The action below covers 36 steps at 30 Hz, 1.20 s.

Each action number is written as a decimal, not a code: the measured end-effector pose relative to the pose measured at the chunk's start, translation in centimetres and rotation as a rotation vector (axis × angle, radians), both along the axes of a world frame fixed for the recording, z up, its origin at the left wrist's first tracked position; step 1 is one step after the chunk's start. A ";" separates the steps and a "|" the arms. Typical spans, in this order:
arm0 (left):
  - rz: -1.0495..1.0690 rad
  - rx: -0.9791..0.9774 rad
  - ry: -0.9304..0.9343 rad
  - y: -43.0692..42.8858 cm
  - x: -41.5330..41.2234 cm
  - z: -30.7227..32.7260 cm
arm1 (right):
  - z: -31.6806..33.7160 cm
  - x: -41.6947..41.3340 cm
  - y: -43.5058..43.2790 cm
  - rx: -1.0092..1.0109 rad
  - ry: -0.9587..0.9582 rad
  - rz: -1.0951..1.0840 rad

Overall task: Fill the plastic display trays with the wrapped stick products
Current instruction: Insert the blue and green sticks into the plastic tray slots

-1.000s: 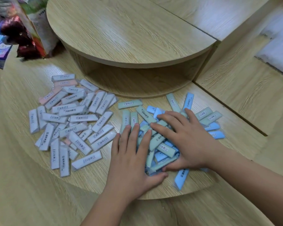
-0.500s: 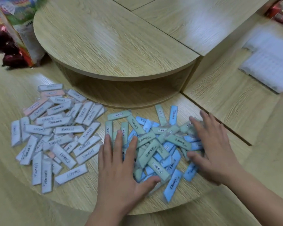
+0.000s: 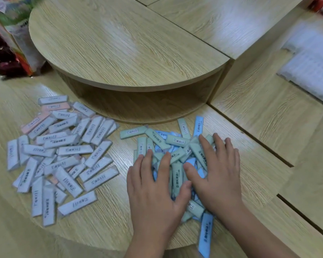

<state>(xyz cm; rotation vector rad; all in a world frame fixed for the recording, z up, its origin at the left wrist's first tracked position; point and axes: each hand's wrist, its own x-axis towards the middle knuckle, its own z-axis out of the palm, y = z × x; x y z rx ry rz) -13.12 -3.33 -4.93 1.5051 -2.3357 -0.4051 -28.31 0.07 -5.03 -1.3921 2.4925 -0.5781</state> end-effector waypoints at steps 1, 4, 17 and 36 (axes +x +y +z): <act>0.019 0.003 0.014 0.0 0.0 -0.1 | 0.0 0.0 0.0 -0.006 -0.002 0.005; 0.070 0.018 0.019 0.1 -0.2 -0.2 | -0.1 0.3 -0.3 -0.030 -0.002 0.007; 0.143 -0.014 0.326 -0.3 -1.2 -0.2 | 0.2 2.0 -1.5 -0.301 -0.160 -0.033; 0.248 0.229 0.650 -1.5 -2.9 1.5 | 0.8 4.7 -3.7 -0.560 -0.494 -0.155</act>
